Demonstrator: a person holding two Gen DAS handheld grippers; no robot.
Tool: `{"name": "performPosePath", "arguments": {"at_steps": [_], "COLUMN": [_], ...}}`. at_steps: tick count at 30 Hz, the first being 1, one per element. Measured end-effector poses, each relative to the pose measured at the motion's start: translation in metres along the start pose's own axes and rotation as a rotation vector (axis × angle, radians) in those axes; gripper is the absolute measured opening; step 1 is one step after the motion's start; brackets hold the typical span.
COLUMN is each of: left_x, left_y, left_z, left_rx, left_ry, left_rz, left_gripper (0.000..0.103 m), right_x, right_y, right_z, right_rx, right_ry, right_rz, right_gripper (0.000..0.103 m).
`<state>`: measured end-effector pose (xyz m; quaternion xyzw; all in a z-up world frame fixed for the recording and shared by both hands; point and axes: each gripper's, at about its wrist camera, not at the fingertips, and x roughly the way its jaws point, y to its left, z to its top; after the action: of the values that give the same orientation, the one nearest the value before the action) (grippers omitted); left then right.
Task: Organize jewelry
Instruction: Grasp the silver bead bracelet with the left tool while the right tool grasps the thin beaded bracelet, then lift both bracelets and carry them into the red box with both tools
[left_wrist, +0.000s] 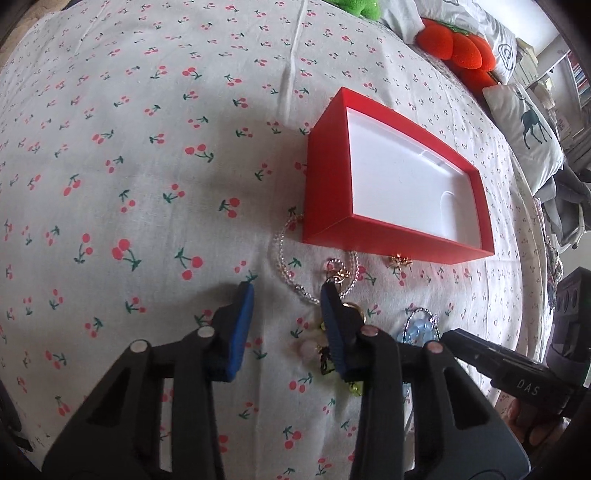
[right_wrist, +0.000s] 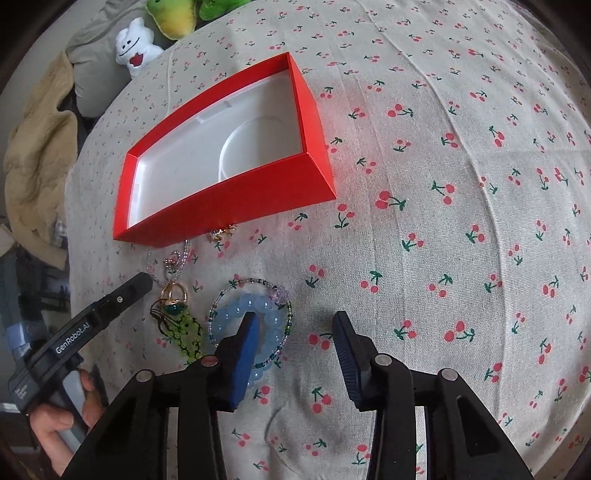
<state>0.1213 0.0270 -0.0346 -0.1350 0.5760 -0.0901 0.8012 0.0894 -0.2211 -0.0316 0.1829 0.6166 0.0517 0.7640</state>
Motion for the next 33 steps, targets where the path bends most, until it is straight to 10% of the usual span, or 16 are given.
{"name": "performPosePath", "arguments": {"at_steps": [7,15,27,33], "left_x": [0.013,0.013,-0.009,-0.022], "left_y": [-0.007,-0.013,0.002,0.016], "left_z": [0.011,0.008,-0.031,-0.048], "left_rx": [0.014,0.053,0.066,0.028], "left_ry": [-0.016,-0.030,-0.009,0.006], "left_rz": [0.052,0.090,0.090,0.088], "left_gripper": [0.012,0.007,0.005,0.005], "right_x": [0.009,0.015,-0.003,-0.015], "right_y": [0.006,0.012,-0.008,-0.039], "right_z": [0.006,0.007,0.001,0.001], "right_rx": [-0.029,-0.092,-0.118,-0.005], "right_ry": [-0.005,-0.004,-0.069,-0.055], "right_rz": [-0.018,-0.052,-0.240,-0.156], "right_gripper": [0.021,0.005,0.005,0.019]}}
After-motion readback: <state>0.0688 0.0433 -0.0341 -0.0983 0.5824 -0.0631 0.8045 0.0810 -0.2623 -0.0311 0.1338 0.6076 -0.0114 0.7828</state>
